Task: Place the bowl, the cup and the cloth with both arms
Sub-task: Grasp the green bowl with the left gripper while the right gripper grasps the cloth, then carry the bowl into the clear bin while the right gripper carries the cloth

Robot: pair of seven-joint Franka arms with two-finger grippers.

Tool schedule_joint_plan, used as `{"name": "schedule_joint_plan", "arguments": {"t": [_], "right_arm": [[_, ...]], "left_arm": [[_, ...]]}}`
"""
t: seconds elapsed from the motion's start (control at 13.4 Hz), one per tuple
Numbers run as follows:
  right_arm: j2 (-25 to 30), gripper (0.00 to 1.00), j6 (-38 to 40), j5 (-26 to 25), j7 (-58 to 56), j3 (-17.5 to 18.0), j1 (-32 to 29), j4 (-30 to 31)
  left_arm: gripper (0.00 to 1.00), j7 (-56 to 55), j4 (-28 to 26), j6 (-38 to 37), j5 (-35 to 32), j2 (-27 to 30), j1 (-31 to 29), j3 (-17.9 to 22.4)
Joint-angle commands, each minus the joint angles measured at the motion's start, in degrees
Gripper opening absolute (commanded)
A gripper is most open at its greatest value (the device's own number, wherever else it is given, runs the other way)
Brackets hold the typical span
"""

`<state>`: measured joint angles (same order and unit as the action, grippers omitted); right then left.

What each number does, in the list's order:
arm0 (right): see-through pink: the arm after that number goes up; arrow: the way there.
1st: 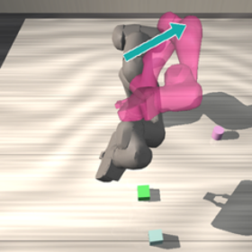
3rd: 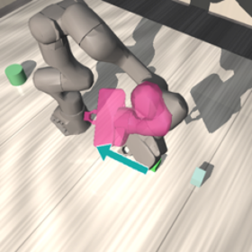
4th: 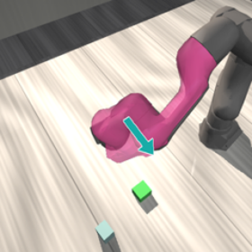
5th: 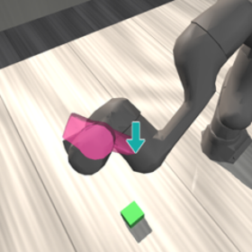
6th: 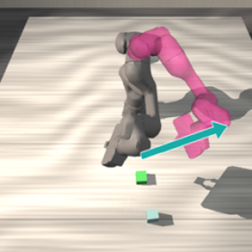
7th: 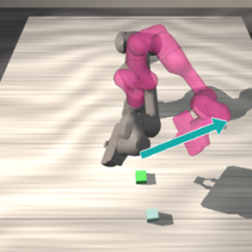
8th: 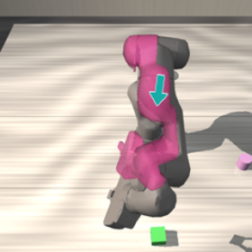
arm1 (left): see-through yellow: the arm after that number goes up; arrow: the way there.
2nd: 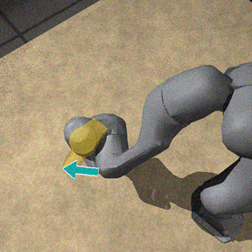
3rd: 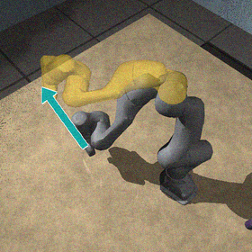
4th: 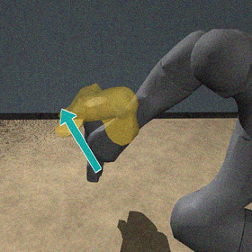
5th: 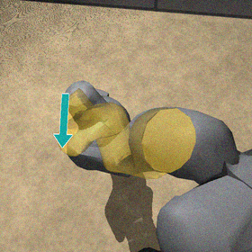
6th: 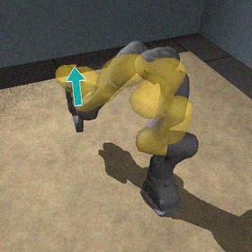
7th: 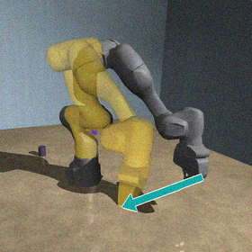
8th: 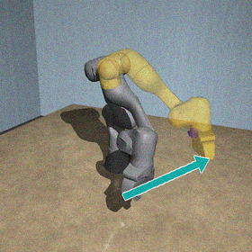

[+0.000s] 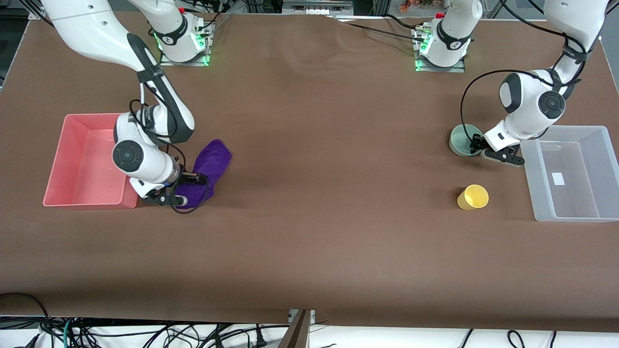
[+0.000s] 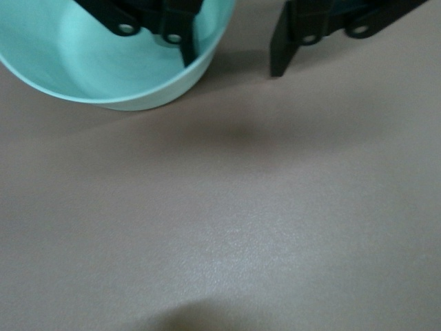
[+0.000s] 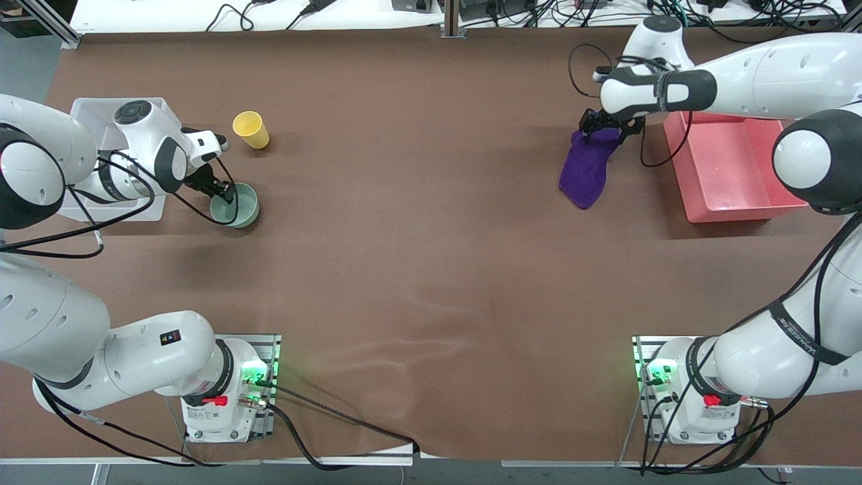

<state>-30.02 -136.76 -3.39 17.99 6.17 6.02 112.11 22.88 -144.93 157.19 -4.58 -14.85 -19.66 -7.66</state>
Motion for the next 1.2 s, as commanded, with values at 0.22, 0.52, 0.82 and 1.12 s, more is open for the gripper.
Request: {"name": "schedule_joint_plan", "arguments": {"t": [0.22,0.52,0.82,1.12], "right_arm": [[0.0,0.0,-2.7,-1.0,0.5,0.1,0.2,2.4],[1.1,0.0,0.7,-1.0,-0.2,0.6,0.2,0.7],[4.0,0.0,23.2,-0.7,-5.6,0.6,-0.6,-12.3],[7.1,0.0,41.0,-0.9,-18.3,-0.2,-4.9,-20.5]], "left_arm": [[0.0,0.0,1.7,-5.1,-0.7,3.8,-0.6,-0.8],[0.0,0.8,12.0,-21.7,-0.7,6.7,-1.0,-0.7],[0.0,5.2,29.9,-41.1,-0.8,3.7,-2.4,0.0],[0.0,17.5,43.2,-43.9,-4.5,-3.9,-9.7,0.3]]}}
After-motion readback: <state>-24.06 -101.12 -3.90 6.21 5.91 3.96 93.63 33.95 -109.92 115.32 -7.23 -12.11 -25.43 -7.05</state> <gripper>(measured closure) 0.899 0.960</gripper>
